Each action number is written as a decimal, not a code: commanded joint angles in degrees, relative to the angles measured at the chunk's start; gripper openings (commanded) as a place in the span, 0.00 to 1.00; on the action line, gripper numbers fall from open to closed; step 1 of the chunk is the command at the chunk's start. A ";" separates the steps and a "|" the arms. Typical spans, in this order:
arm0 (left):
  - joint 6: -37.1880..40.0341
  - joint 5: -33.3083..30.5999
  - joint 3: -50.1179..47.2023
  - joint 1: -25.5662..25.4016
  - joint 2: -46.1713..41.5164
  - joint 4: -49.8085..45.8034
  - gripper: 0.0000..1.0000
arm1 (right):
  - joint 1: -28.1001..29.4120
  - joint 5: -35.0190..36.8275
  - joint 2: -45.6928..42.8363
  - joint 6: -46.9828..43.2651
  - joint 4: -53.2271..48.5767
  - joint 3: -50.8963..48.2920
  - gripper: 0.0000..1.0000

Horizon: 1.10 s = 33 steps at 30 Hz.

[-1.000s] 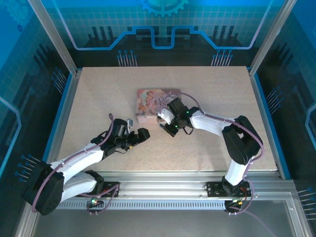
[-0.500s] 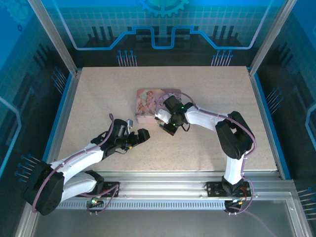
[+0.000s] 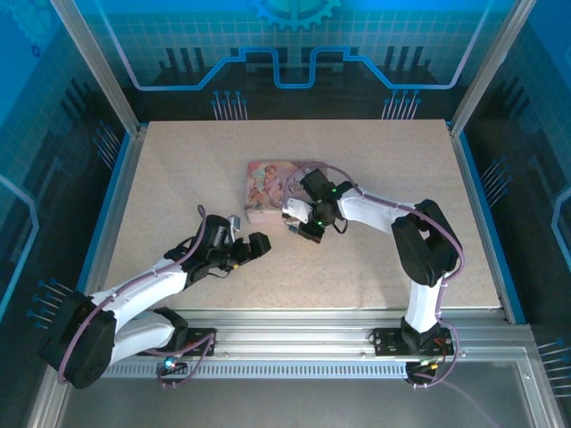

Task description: Unlock the padlock with the key

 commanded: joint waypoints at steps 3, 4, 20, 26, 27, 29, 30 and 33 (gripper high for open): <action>1.10 1.09 -1.19 0.58 0.02 -0.06 0.99 | -1.49 -2.04 0.23 -7.82 -2.00 1.83 0.02; 1.01 1.08 -1.28 0.58 0.04 -0.02 0.99 | -1.70 -1.83 0.72 -8.67 -2.30 2.27 0.02; 0.91 1.36 -0.87 0.55 0.25 -0.75 0.99 | -1.13 -1.03 2.46 -13.79 0.23 4.10 0.00; 0.86 1.40 -0.84 0.50 0.10 -0.93 0.99 | -0.92 -0.42 1.86 -14.05 1.24 3.40 0.00; 0.90 1.37 -0.84 0.51 0.10 -0.97 0.99 | -0.94 -0.41 1.77 -14.05 1.17 3.32 0.00; 0.92 1.35 -0.84 0.50 0.21 -0.84 0.99 | -0.94 -0.50 1.50 -13.97 1.33 3.14 0.00; 1.01 1.44 -0.71 0.58 0.28 -0.84 0.99 | -1.05 -0.52 1.50 -13.99 1.34 3.14 0.00; 1.08 1.54 -0.58 0.51 0.50 -0.84 0.99 | -1.01 -0.57 1.36 -13.94 1.51 3.04 0.00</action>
